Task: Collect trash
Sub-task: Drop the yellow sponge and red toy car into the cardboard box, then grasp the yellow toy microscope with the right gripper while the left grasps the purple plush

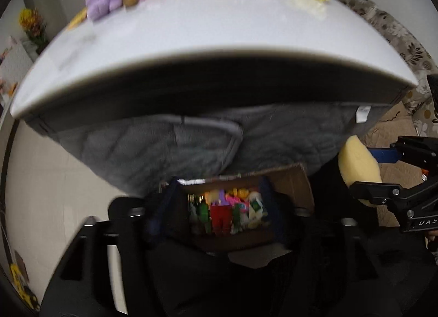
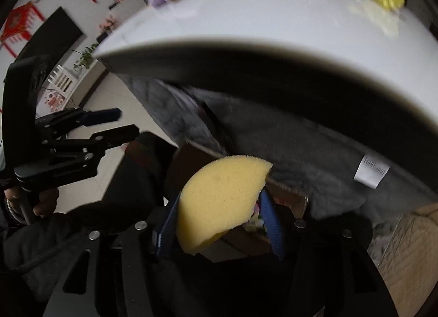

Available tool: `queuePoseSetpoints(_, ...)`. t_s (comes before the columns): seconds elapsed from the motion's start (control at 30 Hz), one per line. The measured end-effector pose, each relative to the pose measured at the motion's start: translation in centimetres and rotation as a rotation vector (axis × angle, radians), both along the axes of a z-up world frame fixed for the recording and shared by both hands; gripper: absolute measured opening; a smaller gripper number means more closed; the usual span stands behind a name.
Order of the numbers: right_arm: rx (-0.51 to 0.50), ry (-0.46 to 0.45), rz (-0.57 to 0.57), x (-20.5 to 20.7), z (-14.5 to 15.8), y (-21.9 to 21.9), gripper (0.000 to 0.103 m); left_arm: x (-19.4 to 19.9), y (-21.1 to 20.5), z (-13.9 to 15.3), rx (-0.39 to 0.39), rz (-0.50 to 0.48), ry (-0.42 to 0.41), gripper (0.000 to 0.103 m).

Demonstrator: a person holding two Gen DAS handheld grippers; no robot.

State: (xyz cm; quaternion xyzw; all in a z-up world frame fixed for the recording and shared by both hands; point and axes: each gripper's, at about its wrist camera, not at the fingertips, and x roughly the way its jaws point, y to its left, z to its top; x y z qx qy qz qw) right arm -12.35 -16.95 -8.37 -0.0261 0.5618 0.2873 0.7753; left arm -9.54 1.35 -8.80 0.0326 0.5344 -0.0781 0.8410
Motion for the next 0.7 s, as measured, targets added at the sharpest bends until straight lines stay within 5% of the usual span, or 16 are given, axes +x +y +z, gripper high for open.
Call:
queuePoseSetpoints(0.17, 0.006, -0.031, -0.001, -0.5, 0.7, -0.6, 0.071, 0.4, 0.3, -0.6, 0.002, 0.014, 0.023, 0.077)
queuePoseSetpoints(0.47, 0.034, -0.104, -0.018, 0.8, 4.4, -1.2, 0.071, 0.6, 0.0, 0.2, 0.030, -0.006, 0.005, 0.077)
queuePoseSetpoints(0.7, 0.059, -0.313, -0.010, 7.4, 11.2, 1.1, 0.077, 2.3, 3.8, 7.3, -0.047, 0.049, -0.159, 0.082)
